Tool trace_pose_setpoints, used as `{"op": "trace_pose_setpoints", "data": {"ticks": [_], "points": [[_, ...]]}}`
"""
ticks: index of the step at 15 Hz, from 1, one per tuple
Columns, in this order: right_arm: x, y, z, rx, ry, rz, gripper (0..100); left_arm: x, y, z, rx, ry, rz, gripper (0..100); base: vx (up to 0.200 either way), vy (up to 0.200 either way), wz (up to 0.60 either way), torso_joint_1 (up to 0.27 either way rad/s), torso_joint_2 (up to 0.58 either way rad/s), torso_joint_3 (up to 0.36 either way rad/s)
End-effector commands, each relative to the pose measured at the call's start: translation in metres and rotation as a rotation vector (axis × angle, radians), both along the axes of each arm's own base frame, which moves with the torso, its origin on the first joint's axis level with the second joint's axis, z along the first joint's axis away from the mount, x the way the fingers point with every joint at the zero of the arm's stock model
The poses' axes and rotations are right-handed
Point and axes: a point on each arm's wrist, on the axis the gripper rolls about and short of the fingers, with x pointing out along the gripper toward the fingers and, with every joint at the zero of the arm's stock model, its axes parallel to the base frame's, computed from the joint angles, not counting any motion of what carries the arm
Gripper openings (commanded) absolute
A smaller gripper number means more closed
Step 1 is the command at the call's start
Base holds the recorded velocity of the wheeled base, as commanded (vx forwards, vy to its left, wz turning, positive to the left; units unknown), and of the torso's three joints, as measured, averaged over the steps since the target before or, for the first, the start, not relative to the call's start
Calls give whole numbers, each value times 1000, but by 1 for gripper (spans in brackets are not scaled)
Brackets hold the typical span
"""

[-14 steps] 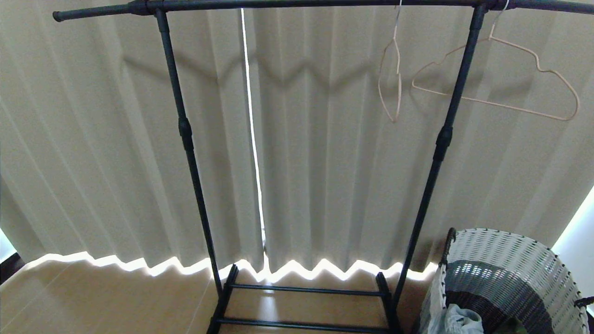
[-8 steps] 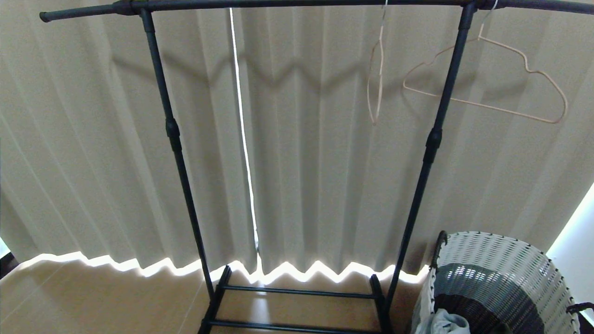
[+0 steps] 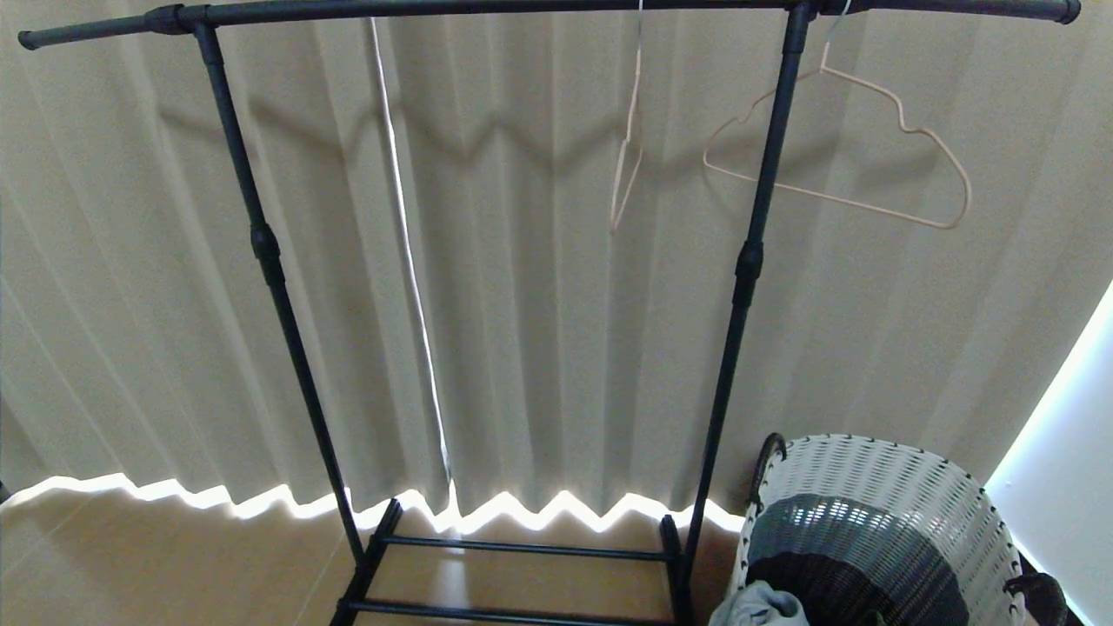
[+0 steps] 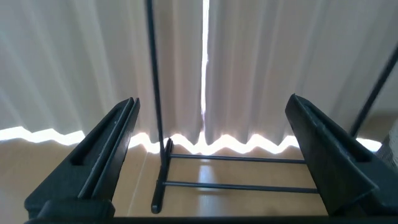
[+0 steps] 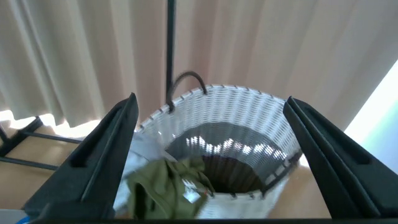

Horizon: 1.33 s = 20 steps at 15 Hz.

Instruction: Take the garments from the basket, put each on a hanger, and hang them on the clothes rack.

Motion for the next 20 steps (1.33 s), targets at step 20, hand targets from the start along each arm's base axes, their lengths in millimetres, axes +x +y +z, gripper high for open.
{"op": "trace_pose_setpoints", "data": {"ticks": [20], "points": [[15, -1, 42, -219, 206, 105, 100, 0, 0, 0, -12, -1, 4, 100, -60, 0, 0, 1, 0, 1]]}}
